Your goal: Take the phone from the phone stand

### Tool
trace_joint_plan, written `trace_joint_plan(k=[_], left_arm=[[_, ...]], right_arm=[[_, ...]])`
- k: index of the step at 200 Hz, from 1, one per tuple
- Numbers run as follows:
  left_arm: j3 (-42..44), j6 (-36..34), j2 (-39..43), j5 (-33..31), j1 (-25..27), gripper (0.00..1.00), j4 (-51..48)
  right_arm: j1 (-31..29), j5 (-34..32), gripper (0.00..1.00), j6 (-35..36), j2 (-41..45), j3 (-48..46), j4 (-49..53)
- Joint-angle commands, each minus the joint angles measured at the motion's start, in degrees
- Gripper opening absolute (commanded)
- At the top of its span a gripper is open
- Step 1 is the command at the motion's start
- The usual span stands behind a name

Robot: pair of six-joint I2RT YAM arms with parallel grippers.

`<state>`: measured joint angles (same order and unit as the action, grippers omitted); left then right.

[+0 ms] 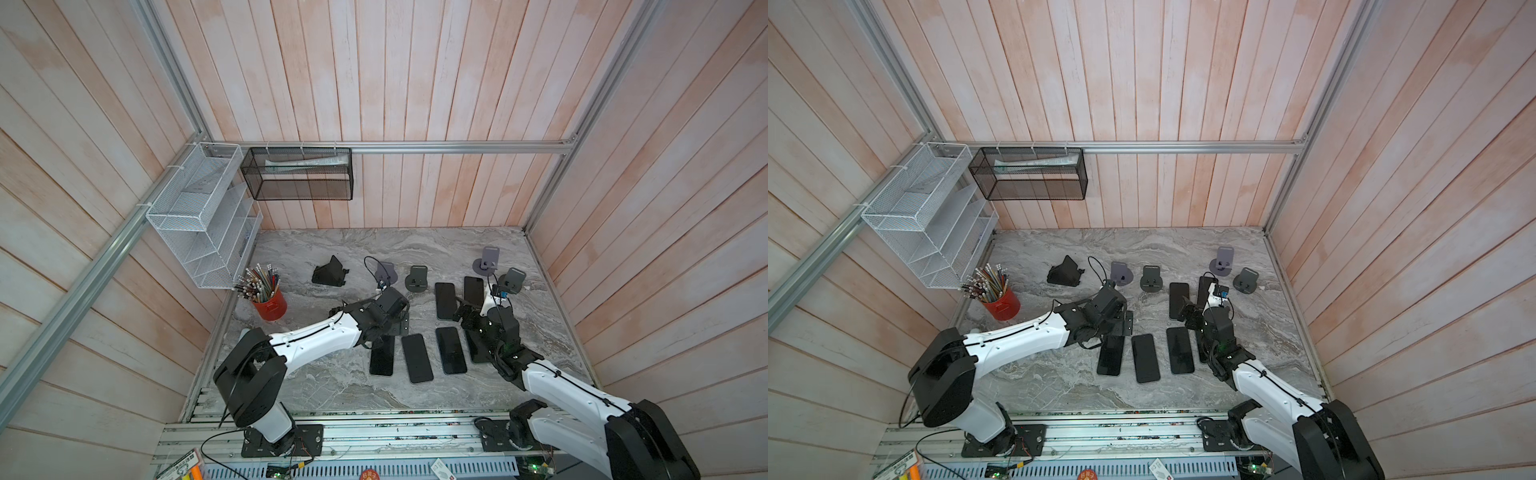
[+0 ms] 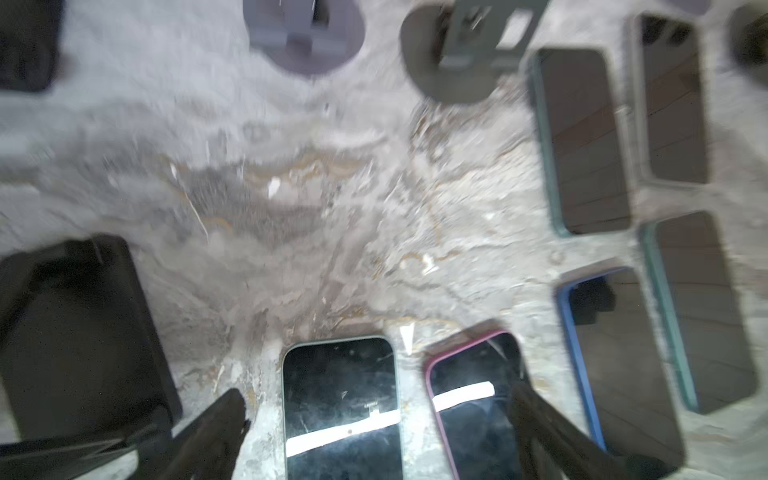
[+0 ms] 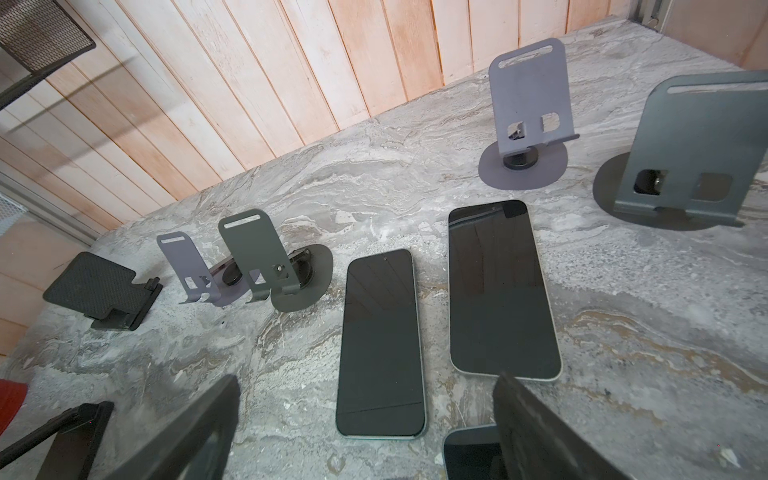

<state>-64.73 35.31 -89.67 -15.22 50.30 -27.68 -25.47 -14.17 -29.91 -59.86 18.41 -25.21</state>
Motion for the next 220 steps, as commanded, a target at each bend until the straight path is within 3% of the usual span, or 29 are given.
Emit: trace_joint_plan(k=[1, 15, 31, 71, 92, 109, 120, 141, 163, 185, 205, 220], left_arm=[[-3.45, -7.38, 7.49, -6.43, 1.95, 1.0, -2.56], [-2.74, -13.49, 13.55, -5.39, 3.53, 1.0, 1.45], [0.14, -18.75, 20.29, -5.91, 6.06, 1.0, 6.1], [14.78, -22.82, 35.99, -15.07, 6.87, 1.0, 16.83], [28.87, -33.6, 45.62, -17.51, 6.85, 1.0, 32.58], [37.89, -43.63, 50.17, -21.9, 5.92, 1.0, 46.59], [41.45, -45.24, 50.57, -22.17, 0.75, 1.0, 52.09], [44.34, -37.31, 48.6, -15.15, -13.05, 1.0, 50.4], [51.96, -33.66, 43.57, -9.78, -25.25, 1.0, 61.18], [56.57, -34.01, 37.41, -8.49, -31.55, 1.0, 74.24], [55.45, -38.02, 31.54, -6.07, -35.13, 1.0, 79.15], [54.88, -37.32, 27.25, -3.75, -38.22, 1.0, 82.32]], right_arm=[[-0.45, -2.11, 0.96, 1.23, -0.21, -1.12, -0.58], [-0.32, -2.97, 0.97, 0.31, 0.3, -1.65, -2.45], [0.26, 0.75, 0.97, -0.29, 0.87, 0.04, -2.39], [-0.65, 7.37, 0.98, 5.3, 4.47, 11.01, 7.86], [-2.88, 1.82, 0.98, 3.34, 5.8, 11.07, 8.28], [-2.91, -1.18, 0.98, 6.86, 4.54, 8.3, 5.63], [-2.89, -1.98, 0.98, 9.72, 3.7, 8.38, 6.27], [-2.48, -0.16, 0.98, 15.89, 3.18, 7.4, 4.17], [-0.6, 0.3, 0.98, 18.32, 5.8, 5.17, 1.01], [3.19, -0.18, 0.98, 21.09, 9.52, 1.64, -2.9], [8.67, 0.76, 0.98, 23.38, 11.63, -0.19, -3.05], [12.65, 2.03, 0.98, 23.85, 12.73, -1.15, -3.12]])
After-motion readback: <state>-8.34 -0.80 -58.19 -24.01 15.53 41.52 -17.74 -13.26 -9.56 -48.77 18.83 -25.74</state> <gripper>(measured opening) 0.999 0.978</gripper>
